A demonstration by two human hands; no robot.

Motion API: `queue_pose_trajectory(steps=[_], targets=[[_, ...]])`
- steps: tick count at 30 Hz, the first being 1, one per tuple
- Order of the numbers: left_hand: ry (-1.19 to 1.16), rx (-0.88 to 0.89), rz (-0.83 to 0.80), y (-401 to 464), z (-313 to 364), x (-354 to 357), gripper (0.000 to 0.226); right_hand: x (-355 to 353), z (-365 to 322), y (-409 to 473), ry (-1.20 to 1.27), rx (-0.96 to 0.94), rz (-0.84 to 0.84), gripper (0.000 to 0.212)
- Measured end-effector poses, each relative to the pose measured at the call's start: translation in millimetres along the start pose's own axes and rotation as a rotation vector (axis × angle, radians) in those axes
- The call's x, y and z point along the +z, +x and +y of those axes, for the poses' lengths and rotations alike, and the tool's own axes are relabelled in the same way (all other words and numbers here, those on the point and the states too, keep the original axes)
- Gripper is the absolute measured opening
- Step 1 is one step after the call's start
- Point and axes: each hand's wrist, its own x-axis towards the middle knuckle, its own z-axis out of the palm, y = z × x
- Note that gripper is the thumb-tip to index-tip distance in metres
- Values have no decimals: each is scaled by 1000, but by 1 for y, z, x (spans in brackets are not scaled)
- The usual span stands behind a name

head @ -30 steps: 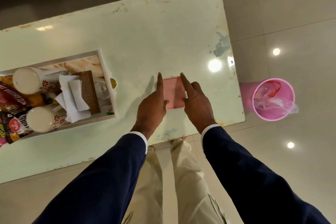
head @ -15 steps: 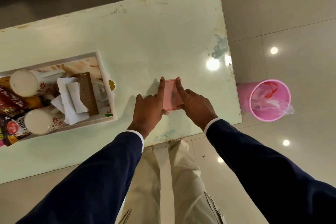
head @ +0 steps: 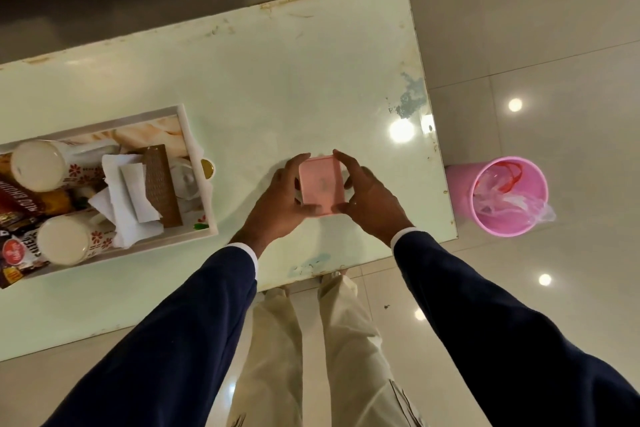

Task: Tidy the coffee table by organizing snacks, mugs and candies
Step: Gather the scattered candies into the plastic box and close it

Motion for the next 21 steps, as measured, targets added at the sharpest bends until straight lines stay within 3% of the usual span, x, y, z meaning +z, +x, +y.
queue_pose_trajectory(steps=[2, 4, 7, 9, 15, 21], targets=[[-92, -17, 157, 3, -2, 3, 59, 1, 1, 9, 150, 6, -3, 94], [-182, -78, 269, 4, 0, 6, 36, 1, -4, 14, 284, 36, 18, 69], [-307, -159, 314, 6, 9, 7, 20, -4, -13, 19, 492, 152, 129, 23], [-321, -152, 317, 5, 13, 5, 18, -10, -18, 21, 588, 188, 182, 9], [-320, -170, 400, -12, 5, -11, 19, -1, -43, 28, 570, 101, 151, 16], [-387, -214, 538, -30, -14, -50, 18, 30, -81, 41, 579, 136, -38, 25]])
